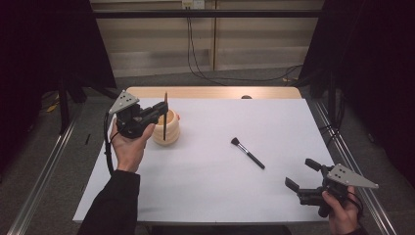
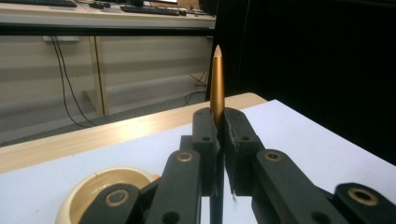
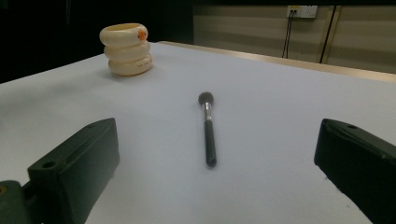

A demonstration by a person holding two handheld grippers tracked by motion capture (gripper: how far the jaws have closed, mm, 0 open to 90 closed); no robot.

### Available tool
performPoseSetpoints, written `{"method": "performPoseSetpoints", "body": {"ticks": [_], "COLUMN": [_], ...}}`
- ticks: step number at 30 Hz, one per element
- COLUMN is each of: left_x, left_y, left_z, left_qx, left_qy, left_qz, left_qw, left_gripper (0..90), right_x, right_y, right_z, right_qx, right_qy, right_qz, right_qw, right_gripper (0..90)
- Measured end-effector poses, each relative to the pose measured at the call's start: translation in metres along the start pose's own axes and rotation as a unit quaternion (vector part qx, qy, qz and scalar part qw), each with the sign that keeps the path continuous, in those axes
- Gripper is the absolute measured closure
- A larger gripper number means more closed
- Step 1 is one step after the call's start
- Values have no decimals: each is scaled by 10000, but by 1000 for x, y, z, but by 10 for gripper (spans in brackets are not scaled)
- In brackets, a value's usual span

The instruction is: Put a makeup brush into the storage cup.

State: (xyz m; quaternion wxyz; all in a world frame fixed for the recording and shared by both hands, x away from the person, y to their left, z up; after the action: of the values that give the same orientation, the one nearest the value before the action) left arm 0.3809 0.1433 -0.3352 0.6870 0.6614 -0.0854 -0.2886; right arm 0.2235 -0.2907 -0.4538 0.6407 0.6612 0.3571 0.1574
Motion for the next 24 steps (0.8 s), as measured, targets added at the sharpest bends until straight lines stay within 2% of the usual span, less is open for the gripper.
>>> {"method": "performPoseSetpoints", "body": {"ticks": [5, 7, 10, 14, 17, 24], "left_x": [5, 7, 11, 15, 19, 28], "left_y": [4, 6, 9, 12, 13, 20], "left_z": [-5, -6, -7, -11, -15, -27], "left_qx": [80, 21, 162, 75, 153, 137], "left_qy": [81, 81, 220, 219, 366, 467], "left_qz": [22, 65, 69, 111, 94, 98], "left_qw": [9999, 9999, 9996, 9997, 9992, 9988], "left_gripper": [840, 841, 840, 841, 840, 840], "right_x": [0, 0, 0, 0, 0, 0], "right_y": [0, 0, 0, 0, 0, 0], "right_z": [0, 0, 0, 0, 0, 1], "right_qx": [-1, 10, 20, 7, 20, 32], "right_qy": [6, 30, 19, 32, 31, 33], "right_qz": [6, -12, 2, -6, 2, 7], "right_qw": [10000, 10000, 10000, 10000, 10000, 10000], "right_gripper": [0, 0, 0, 0, 0, 0]}}
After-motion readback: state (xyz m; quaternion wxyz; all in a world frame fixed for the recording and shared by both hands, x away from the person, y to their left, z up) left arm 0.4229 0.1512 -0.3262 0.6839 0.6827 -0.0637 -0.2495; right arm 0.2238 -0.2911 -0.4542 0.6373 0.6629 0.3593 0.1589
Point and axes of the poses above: each handheld gripper's, and its own axes: x roughly forward along the jaws, y roughly out of its top, z roughly to its right, the point moved 5 cm from there along x, roughly forward along the jaws, and after that the axes turned 10 degrees about y, right-handed, at the moved point
